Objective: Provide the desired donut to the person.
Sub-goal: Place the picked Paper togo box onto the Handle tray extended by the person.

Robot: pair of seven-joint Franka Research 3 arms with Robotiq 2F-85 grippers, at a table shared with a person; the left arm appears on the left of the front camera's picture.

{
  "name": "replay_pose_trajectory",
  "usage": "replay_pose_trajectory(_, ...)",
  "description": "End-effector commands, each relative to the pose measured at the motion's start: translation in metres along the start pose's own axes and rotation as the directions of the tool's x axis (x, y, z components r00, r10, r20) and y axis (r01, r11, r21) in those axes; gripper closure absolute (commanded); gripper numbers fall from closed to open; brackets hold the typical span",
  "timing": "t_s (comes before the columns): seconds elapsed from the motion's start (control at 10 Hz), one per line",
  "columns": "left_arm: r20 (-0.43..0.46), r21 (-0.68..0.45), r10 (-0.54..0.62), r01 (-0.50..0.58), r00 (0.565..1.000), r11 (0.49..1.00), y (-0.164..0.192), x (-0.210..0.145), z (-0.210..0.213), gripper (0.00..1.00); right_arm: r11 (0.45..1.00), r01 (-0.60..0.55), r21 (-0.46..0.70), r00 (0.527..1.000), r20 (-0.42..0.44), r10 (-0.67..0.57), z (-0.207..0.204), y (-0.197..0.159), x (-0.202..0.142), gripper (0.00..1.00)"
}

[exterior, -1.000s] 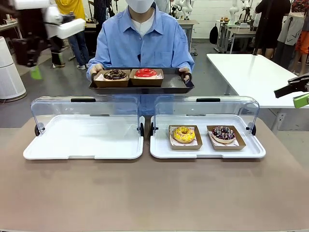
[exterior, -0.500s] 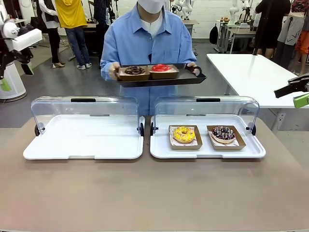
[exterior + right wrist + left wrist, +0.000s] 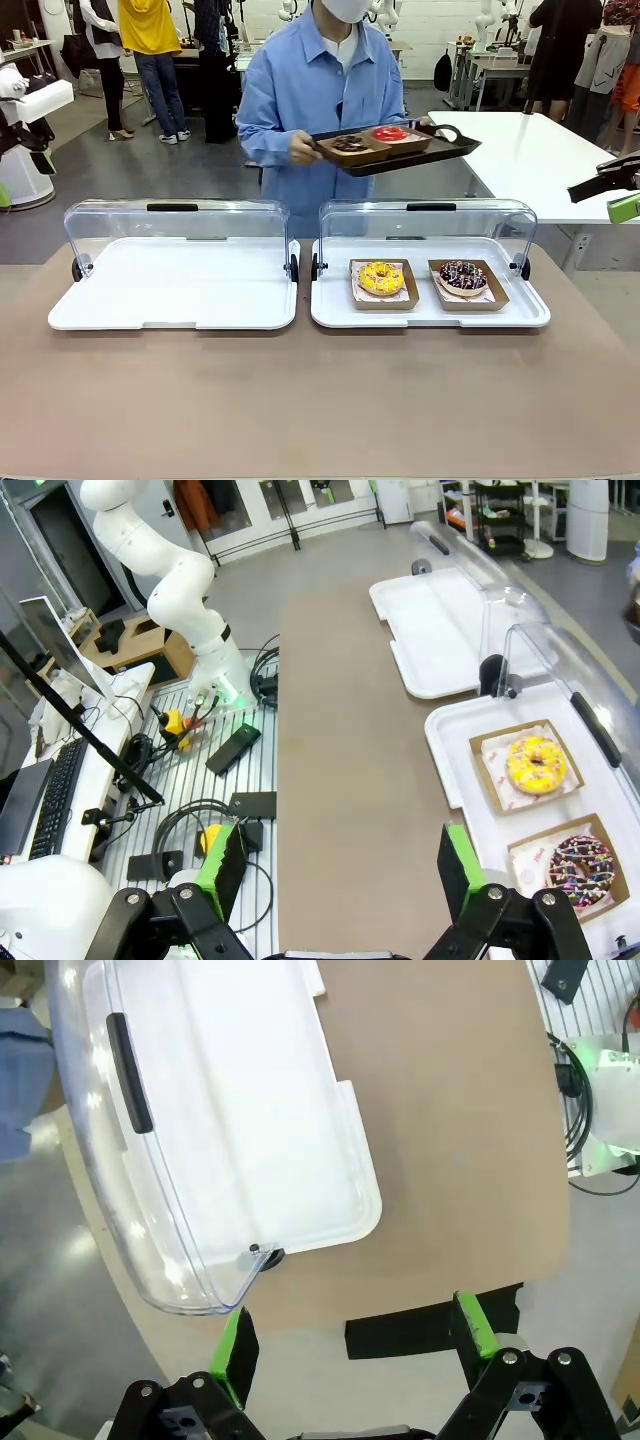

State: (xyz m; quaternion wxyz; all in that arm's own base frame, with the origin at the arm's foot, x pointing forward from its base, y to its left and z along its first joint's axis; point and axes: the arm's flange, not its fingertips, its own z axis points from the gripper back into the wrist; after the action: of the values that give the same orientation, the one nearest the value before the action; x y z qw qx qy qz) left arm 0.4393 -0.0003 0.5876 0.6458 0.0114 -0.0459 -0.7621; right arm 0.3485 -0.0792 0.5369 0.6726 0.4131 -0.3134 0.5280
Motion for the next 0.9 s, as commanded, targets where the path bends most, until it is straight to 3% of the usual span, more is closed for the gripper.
replay_pose_trajectory(0.0,0.0,0.006,-0.007,0.007,1.0,1.0,-0.0004,0.0024,0.0051,0.0,1.0,-0.017,0.008,1.0,0.01,0.016,0.0,-0.0003,-0.0002,0.0)
replay_pose_trajectory(0.8,0.0,0.006,-0.007,0.007,1.0,1.0,-0.0004,0.0024,0.0051,0.0,1.0,-0.017,0.008,1.0,0.01,0.016,0.0,-0.0003,-0.0002,0.0)
